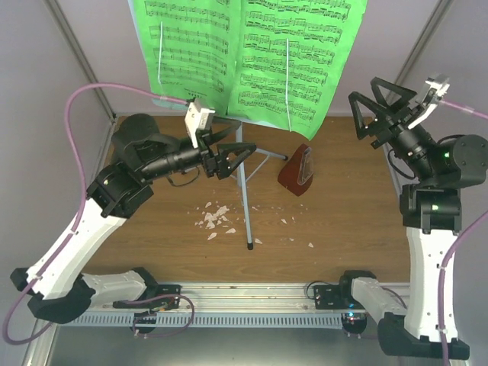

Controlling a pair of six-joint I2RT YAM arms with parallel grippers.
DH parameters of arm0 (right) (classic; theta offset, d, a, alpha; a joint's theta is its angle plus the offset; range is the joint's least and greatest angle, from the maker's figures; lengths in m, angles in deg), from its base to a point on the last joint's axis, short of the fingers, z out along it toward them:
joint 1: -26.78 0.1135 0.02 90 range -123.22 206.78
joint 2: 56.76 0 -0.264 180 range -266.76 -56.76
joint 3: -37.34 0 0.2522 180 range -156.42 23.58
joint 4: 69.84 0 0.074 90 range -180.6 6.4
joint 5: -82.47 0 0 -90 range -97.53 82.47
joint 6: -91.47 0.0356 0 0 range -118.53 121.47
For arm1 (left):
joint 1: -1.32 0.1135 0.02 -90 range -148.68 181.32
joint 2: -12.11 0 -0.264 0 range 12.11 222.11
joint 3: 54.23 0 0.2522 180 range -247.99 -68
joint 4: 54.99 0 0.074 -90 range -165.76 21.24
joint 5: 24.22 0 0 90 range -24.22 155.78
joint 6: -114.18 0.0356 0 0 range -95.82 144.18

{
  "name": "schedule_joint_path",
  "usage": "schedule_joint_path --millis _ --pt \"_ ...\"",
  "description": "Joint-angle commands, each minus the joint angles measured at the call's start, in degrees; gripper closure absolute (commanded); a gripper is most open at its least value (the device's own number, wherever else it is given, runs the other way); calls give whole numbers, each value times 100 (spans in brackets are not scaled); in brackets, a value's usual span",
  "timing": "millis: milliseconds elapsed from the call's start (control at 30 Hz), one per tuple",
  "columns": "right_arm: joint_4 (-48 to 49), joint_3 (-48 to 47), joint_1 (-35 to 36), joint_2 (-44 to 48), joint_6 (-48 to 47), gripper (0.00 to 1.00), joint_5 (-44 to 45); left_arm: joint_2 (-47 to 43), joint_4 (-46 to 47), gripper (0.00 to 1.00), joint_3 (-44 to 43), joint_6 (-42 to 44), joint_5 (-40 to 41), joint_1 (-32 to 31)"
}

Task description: Pack up the instrument practice props

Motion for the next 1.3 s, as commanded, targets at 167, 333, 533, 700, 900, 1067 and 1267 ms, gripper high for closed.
schedule_joint_path --millis 167,333,533,700,900,1067,1267 --pt "1781 -333 -61 -675 1473 19 -2111 1089 56 24 -1425 -9 195 -171" --pt "1462 -705 -35 -987 1357 23 -2159 1538 11 25 -2004 -83 284 -174" --pt "1199 -997 193 -1314 1207 38 -2170 1628 10 23 -2066 -14 566 -177" --pt "795 -1242 530 -1495 899 40 -1984 1657 -111 23 -2075 43 702 -172" --pt "814 -1271 695 -1464 820 48 -1921 1607 -145 23 -1995 75 799 -177" --pt "813 -1194 803 -1362 696 51 -1768 1620 -66 23 -1949 37 769 -172" --pt "738 -1320 877 -1643 623 57 -1616 1724 152 25 -1949 -127 634 -172"
